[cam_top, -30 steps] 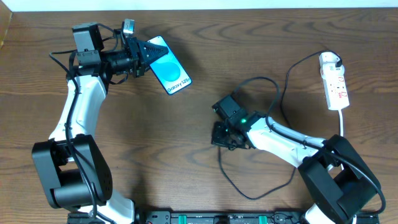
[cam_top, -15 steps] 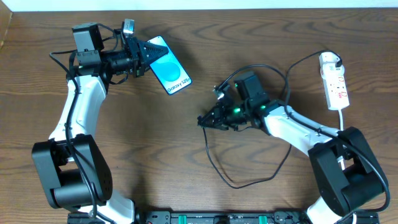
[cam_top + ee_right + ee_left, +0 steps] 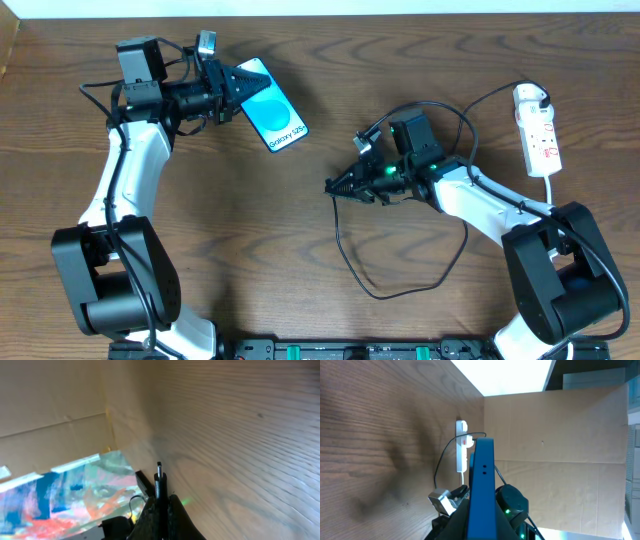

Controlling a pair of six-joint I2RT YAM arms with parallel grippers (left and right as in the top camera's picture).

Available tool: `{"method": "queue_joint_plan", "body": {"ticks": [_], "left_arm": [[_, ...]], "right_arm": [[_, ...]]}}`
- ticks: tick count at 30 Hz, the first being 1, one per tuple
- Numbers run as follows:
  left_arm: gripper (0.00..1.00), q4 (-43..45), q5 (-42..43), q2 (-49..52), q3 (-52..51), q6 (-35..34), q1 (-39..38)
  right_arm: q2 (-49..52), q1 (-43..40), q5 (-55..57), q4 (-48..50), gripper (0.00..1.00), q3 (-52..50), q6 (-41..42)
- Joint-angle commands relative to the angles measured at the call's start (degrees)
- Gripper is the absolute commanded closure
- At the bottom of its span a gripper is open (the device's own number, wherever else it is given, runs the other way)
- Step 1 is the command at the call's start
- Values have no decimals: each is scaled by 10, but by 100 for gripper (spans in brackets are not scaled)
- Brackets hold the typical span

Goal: Plug charger to phone and switch on socket
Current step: 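Lift the cable connector with the right gripper toward the phone's bottom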

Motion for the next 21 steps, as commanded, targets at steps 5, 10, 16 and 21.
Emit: {"method": "queue_joint_plan", "body": {"ticks": [5, 10, 16, 21], "left_arm": [[93, 4, 23, -12, 6, 3, 0], [93, 4, 22, -12, 6, 4, 0], [93, 4, 23, -12, 6, 4, 0], [93, 5, 23, -12, 6, 4, 0]], "right_arm": [[2, -3, -153, 149, 99, 1, -7], [2, -3, -177, 176, 99, 1, -3], [2, -3, -180, 189, 99, 1, -2], [2, -3, -221, 233, 99, 1, 4]]}}
